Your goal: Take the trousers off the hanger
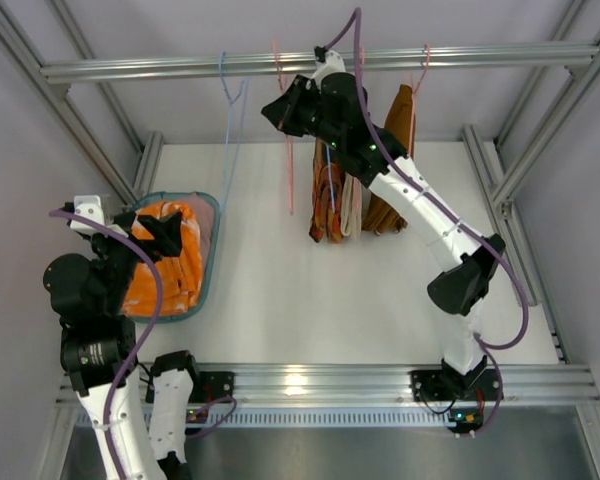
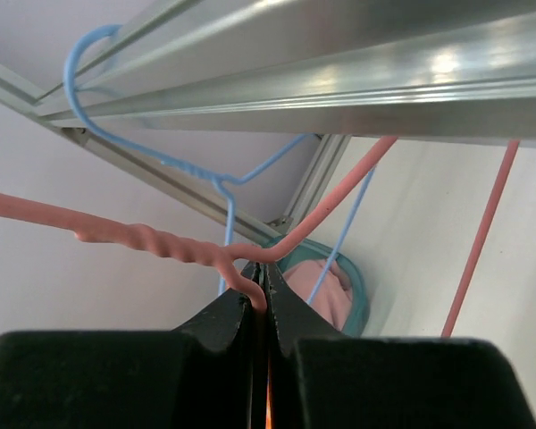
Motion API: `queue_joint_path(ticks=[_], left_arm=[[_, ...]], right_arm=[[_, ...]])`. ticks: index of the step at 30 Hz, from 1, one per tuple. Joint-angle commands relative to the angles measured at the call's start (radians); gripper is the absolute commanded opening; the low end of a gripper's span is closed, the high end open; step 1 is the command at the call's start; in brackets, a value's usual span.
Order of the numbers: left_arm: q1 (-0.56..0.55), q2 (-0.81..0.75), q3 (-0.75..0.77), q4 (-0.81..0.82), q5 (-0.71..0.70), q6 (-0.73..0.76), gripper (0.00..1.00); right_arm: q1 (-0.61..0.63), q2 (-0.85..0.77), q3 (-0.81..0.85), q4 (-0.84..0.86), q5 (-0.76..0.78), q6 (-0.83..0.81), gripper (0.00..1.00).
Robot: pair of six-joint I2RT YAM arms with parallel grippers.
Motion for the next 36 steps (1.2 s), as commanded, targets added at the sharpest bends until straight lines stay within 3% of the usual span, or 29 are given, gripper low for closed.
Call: queue_joint_path(ticks=[1,11,13,17,22,25,28,29,30,36], left_arm=[[0.005,-0.006,0.022,0.010,0.009,-0.014,0.99],[0.005,-0.008,0.024,0.003,0.005,-0.011,0.99],[0.005,-0.008,0.024,0.003,0.003,-0.011,0.99],[0.006,-0.006,0.020,0.005,0.003,-0.014,0.99],[0.005,-0.003,0.020,0.005,0.003,-0.015,0.99],[0.005,-0.006,0.017,0.006,0.000,-0.014,0.99],[0.005,-0.008,0.016,0.011,-0.001,-0.012,0.99],[0.006,-0.012,0.014,0.014,0.002,-0.011,0.99],[0.005,-0.014,0.014,0.019,0.005,-0.012,0.99],[0.005,0.017,0.059,0.002,0.042,-0.014,0.99]], right_arm=[[-0.014,0.027,0.047,0.073,0.005,-0.034,0.04],[-0.038,0.054,0.059,0.105,0.002,-0.040,0.03],[-0.038,0.056,0.067,0.110,0.002,-0.036,0.07],[-0.038,0.054,0.071,0.116,0.005,-0.034,0.29],[-0.038,0.054,0.071,0.118,0.008,-0.042,0.34],[-0.038,0.051,0.071,0.116,0.005,-0.046,0.43],[-0.037,0.036,0.062,0.118,0.002,-0.054,0.63],[-0.035,0.028,0.047,0.121,-0.024,-0.056,0.85],[-0.032,0.007,0.035,0.133,-0.035,-0.065,0.97],[-0.026,-0.114,-0.079,0.162,-0.073,-0.102,0.99]])
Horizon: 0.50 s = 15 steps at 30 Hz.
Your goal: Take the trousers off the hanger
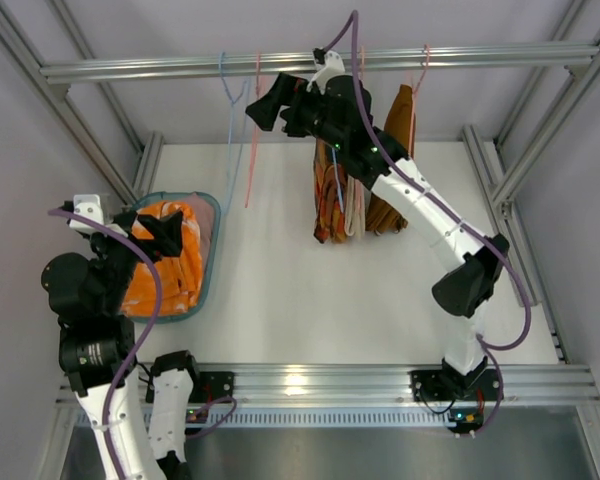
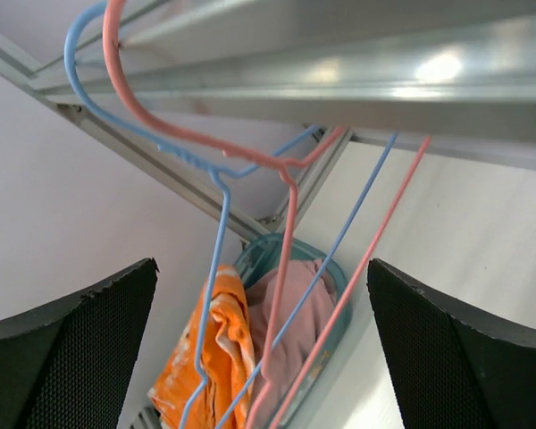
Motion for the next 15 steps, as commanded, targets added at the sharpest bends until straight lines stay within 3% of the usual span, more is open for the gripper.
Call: queue_joint_path(ticks=[1,15], left_arm=[[0.005,0.031,0.074,-0.020,0.025,-0.019,0.99],[0.005,0.235,0.218,-0.268,0.137,0.088,0.99]], right_arm=[[-0.006,-0.136,-0.066,0.078,-0.027,-0.034,0.99],[0.011,-0.565,-0.493,0.184,-0.216,-0.146,0.99]])
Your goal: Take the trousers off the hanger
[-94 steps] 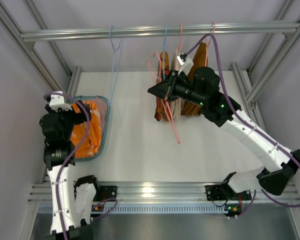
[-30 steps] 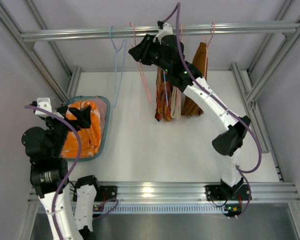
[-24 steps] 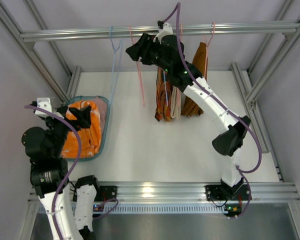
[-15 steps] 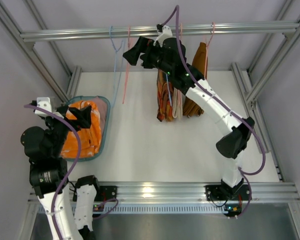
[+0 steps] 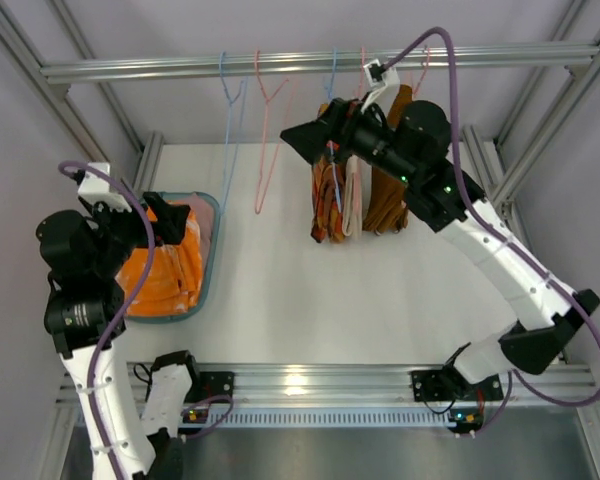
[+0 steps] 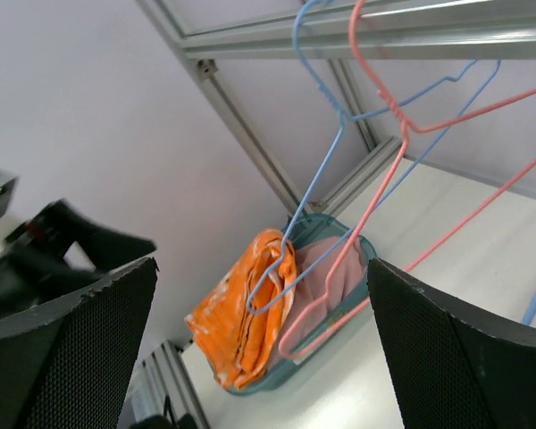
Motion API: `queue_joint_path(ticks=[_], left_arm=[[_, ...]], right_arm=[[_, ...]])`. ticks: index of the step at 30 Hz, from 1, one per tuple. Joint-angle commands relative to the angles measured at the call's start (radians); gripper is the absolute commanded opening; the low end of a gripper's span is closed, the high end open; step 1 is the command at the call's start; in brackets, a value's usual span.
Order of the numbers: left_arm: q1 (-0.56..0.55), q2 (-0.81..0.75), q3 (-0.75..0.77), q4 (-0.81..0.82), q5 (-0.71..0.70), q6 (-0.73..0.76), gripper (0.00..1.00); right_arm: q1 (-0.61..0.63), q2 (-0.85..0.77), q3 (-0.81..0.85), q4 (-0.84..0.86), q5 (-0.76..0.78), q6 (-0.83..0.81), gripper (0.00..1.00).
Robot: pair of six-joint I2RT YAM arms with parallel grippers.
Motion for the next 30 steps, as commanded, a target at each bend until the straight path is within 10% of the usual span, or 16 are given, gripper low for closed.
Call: queue_joint_path(ticks=[1,7,18,30], left_arm=[[0.005,0.065,0.042,-0.124,0.051,0.065,0.99],[0.005,0.144,0.006,-0.191,-0.022,0.178,0.99],[0.005,0.183,0.073,-0.176,-0.091,0.283,0.99],[0.005,0.155,0.035,-0.115,-0.071,0.266,0.99]], right_arm=[[0.008,-0.145,-0.092,0.078,-0.081,-0.067,0.99],[-0.003,-0.392,-0.323,-0.053,0.069,-0.314,0.99],[-0.423,-0.893,-0.736,-0.161,0.097,-0.360,1.00],[-0.604,-1.043,-0.882,-0.155,0.030,-0.336,0.99]])
